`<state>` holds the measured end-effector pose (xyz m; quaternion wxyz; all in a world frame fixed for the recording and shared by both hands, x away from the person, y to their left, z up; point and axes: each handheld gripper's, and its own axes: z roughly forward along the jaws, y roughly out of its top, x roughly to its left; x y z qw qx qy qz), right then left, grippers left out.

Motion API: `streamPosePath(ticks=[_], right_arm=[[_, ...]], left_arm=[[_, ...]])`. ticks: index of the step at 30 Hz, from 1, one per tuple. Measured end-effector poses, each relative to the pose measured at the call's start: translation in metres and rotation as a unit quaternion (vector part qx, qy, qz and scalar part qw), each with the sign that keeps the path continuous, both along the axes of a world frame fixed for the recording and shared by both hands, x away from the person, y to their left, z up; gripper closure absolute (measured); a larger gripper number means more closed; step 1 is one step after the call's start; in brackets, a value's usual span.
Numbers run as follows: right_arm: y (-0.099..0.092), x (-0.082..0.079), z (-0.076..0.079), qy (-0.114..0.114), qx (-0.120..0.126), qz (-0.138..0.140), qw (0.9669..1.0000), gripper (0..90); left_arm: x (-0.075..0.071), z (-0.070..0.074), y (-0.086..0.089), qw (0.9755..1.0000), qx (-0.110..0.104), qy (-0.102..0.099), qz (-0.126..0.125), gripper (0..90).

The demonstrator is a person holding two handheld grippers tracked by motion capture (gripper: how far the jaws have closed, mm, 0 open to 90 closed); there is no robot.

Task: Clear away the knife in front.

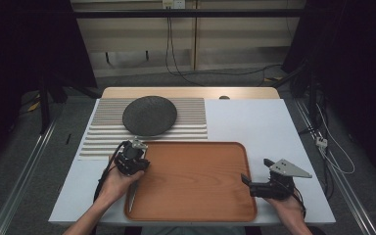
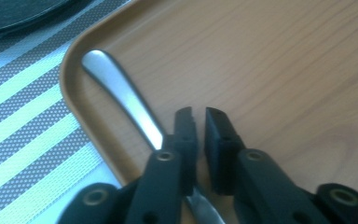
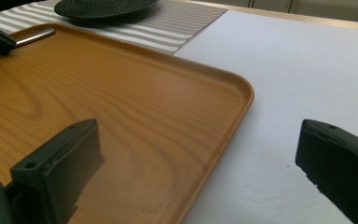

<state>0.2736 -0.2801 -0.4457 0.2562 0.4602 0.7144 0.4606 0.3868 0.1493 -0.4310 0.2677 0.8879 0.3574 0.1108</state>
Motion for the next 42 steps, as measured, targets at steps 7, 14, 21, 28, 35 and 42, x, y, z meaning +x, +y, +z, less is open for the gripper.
streamPosePath(ticks=[7,14,21,28,35,42], right_arm=[[0.000,0.000,0.000,0.000,-0.001,0.000,1.0000,0.0],[0.000,0.001,0.000,0.001,0.001,0.000,1.0000,0.0],[0.000,0.001,0.000,0.001,0.000,-0.001,1.0000,0.0],[0.000,0.001,-0.001,0.003,0.001,-0.003,1.0000,0.0],[0.002,0.002,-0.002,0.004,-0.001,-0.001,1.0000,0.0],[0.000,0.001,-0.002,0.005,0.002,-0.007,1.0000,0.0]], left_arm=[[-0.002,0.005,0.000,0.9990,-0.038,-0.024,-0.008,61.1],[-0.002,0.011,0.003,0.9952,-0.079,-0.056,0.016,15.2],[-0.014,0.023,0.014,0.9901,-0.111,-0.082,0.029,6.4],[-0.030,0.024,0.031,0.9850,-0.122,-0.114,0.045,6.5],[-0.039,0.020,0.044,0.9822,-0.137,-0.116,0.057,6.5],[-0.051,0.011,0.057,0.9827,-0.127,-0.113,0.072,6.5]])
